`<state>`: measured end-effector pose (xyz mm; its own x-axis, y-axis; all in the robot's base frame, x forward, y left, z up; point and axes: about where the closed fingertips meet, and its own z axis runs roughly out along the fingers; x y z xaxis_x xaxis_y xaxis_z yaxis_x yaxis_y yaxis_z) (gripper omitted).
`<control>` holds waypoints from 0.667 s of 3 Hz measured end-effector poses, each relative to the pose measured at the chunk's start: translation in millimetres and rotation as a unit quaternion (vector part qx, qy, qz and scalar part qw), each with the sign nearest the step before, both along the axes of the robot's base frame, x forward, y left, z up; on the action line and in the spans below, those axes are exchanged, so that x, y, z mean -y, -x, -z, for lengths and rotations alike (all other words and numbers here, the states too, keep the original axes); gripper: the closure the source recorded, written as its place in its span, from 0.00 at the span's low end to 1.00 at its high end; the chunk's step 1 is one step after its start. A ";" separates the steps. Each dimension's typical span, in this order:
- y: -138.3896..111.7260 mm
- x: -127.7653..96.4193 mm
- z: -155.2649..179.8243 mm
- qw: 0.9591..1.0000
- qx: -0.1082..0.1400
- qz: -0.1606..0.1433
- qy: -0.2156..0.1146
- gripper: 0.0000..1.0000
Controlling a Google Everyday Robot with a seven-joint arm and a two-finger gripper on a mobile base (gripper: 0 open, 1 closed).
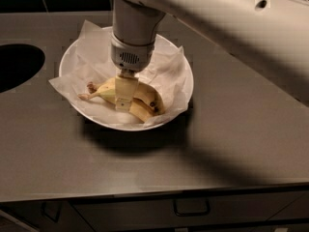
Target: Pick banana from white bowl
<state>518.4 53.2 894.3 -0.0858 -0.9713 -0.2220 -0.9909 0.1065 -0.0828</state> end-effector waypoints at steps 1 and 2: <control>-0.3 -0.2 1.2 1.000 -0.001 -0.001 0.001 0.36; -0.3 -0.5 1.5 1.000 -0.001 -0.002 0.002 0.43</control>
Offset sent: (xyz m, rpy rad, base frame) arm 0.0004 -0.0005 -0.0028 -0.0172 0.0115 0.0090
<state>518.7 53.8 892.8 -0.0832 -0.9724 -0.2180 -0.9914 0.1029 -0.0806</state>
